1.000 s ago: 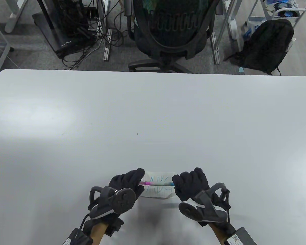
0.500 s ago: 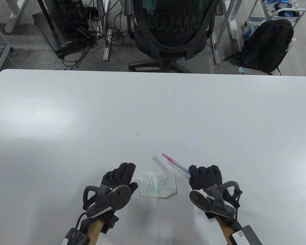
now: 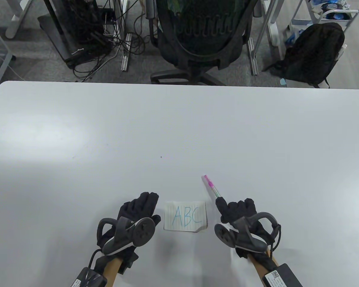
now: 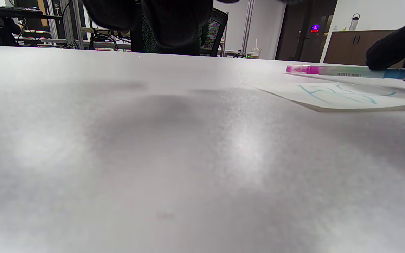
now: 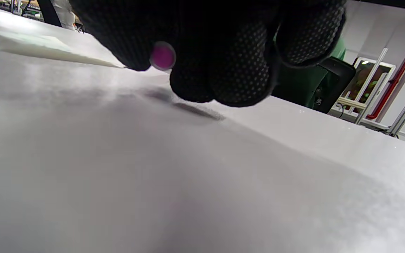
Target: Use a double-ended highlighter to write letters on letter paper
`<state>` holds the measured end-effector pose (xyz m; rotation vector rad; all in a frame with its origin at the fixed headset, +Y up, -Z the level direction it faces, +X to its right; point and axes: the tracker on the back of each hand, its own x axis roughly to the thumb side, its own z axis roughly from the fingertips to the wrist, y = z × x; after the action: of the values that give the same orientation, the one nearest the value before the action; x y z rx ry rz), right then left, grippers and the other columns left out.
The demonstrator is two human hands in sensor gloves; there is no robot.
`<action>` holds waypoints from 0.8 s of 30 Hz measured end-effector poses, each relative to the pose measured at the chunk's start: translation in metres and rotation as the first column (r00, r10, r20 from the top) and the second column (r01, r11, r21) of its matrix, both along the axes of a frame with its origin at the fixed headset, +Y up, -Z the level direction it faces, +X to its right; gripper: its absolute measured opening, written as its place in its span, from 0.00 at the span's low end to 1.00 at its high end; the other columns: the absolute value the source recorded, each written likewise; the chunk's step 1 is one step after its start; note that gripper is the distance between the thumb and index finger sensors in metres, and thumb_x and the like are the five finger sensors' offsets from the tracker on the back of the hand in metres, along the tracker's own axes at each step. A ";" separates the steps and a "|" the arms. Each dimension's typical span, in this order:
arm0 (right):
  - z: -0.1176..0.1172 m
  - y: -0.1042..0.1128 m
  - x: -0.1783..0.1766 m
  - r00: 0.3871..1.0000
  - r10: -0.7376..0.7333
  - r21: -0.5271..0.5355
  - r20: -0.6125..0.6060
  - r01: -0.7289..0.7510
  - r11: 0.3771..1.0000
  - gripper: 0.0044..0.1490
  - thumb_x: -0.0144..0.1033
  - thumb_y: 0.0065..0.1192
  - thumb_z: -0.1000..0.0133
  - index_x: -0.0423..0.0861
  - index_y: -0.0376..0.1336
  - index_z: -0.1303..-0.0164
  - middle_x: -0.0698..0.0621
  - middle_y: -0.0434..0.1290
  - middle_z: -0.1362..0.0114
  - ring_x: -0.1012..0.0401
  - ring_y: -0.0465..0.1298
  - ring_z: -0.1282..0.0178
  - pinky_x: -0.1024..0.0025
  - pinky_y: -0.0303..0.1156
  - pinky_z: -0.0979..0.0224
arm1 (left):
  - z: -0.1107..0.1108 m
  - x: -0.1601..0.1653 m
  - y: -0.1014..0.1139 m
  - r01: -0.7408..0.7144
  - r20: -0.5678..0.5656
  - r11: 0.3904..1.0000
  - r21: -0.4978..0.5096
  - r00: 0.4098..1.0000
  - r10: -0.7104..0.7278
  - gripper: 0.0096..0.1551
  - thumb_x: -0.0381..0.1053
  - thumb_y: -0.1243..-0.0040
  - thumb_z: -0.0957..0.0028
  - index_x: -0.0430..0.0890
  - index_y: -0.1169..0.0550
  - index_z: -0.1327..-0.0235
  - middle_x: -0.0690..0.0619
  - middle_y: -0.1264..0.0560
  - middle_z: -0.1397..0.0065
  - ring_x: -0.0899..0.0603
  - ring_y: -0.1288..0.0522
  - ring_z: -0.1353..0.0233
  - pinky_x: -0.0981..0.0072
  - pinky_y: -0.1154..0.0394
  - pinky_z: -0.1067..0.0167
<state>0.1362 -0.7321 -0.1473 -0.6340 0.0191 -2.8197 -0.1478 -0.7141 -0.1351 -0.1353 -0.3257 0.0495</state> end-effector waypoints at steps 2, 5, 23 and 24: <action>0.000 -0.002 -0.001 1.000 0.023 -0.017 0.000 -0.023 1.000 0.36 0.41 0.59 0.41 0.46 0.58 0.22 0.41 0.78 0.40 0.46 0.79 0.44 0.35 0.67 0.30 | 0.000 0.000 0.000 0.001 -0.001 1.000 0.001 1.000 -0.001 0.41 0.61 0.61 0.35 0.48 0.50 0.12 0.44 0.46 0.11 0.43 0.35 0.16 0.40 0.36 0.20; -0.001 -0.002 -0.002 0.999 0.032 -0.035 -0.005 -0.032 0.999 0.36 0.42 0.60 0.42 0.47 0.59 0.22 0.41 0.78 0.39 0.46 0.79 0.43 0.35 0.67 0.29 | 0.000 0.000 -0.001 0.006 -0.003 1.000 -0.003 1.000 -0.006 0.41 0.61 0.60 0.36 0.48 0.50 0.12 0.44 0.45 0.11 0.43 0.35 0.16 0.40 0.36 0.20; -0.001 0.026 0.016 0.991 -0.128 -0.035 0.045 0.130 0.991 0.39 0.47 0.53 0.40 0.45 0.55 0.18 0.34 0.72 0.29 0.40 0.75 0.35 0.32 0.63 0.28 | 0.000 -0.004 0.000 0.030 -0.029 1.000 0.006 0.999 -0.030 0.41 0.62 0.60 0.36 0.48 0.49 0.12 0.43 0.45 0.11 0.42 0.35 0.16 0.39 0.36 0.20; -0.001 0.028 0.018 0.989 -0.137 -0.029 0.050 0.139 0.990 0.39 0.47 0.53 0.40 0.45 0.55 0.18 0.34 0.72 0.28 0.40 0.75 0.34 0.32 0.63 0.28 | -0.001 -0.005 0.000 0.033 -0.032 0.999 0.006 0.999 -0.033 0.41 0.61 0.60 0.36 0.48 0.49 0.12 0.43 0.46 0.11 0.42 0.35 0.16 0.39 0.36 0.20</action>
<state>0.1539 -0.7038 -0.1480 -0.5931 0.0096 -2.9737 -0.1532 -0.7143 -0.1359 -0.1334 -0.2914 0.0177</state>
